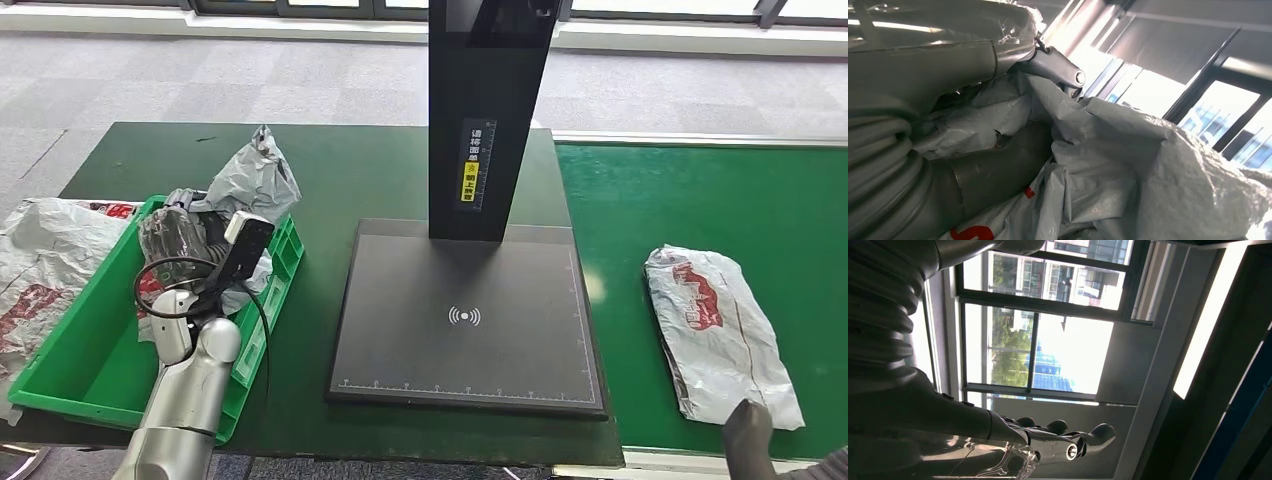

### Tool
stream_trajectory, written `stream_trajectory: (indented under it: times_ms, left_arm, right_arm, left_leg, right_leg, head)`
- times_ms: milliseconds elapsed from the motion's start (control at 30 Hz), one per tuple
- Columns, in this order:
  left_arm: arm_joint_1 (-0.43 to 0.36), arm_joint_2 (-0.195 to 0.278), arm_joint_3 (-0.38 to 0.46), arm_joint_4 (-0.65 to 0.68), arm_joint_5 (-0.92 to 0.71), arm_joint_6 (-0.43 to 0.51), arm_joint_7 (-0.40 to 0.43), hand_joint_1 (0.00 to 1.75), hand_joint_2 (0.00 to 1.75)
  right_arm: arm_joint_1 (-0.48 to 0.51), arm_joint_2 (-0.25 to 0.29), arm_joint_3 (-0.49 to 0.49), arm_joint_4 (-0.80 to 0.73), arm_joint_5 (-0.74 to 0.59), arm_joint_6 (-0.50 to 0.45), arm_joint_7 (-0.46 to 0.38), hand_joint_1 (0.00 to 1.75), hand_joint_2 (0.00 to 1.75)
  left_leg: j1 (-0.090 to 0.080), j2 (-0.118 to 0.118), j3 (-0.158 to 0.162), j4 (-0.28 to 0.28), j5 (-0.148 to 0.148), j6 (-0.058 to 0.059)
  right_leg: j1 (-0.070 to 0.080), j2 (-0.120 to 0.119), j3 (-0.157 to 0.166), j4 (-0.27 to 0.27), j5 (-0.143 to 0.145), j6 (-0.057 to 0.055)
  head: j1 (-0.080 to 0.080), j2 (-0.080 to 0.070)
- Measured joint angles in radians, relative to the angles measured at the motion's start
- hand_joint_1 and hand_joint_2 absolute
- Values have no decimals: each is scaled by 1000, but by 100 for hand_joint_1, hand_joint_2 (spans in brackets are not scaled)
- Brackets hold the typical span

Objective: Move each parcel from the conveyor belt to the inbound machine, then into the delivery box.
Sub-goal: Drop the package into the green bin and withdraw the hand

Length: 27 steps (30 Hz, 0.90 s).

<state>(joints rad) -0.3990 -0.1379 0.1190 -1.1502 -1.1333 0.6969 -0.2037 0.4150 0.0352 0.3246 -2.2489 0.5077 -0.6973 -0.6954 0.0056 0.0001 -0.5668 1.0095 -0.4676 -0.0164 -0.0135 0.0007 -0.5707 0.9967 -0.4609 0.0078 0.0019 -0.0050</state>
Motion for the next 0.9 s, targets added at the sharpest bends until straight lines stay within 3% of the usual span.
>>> stream_trajectory:
  times_ms: [167,433,900]
  left_arm:
    - [25,1,9,-110,-2,1,-18,175,175]
    - [41,7,8,-158,-43,-2,11,175,175]
    - [98,28,9,-86,-201,-196,214,175,175]
  right_arm:
    - [-1,3,0,5,4,0,0,0,175]
    - [-2,4,0,6,4,0,0,0,175]
    - [-13,-10,0,18,-42,0,0,0,175]
  left_leg:
    - [0,-1,-1,0,0,0]
    - [0,-1,0,0,0,0]
    - [0,-1,-1,0,0,0]
  right_leg:
    - [0,-1,0,0,0,0]
    - [0,-1,0,0,0,0]
    - [0,-1,0,0,0,0]
  head:
    - [0,0]
    - [0,0]
    - [0,0]
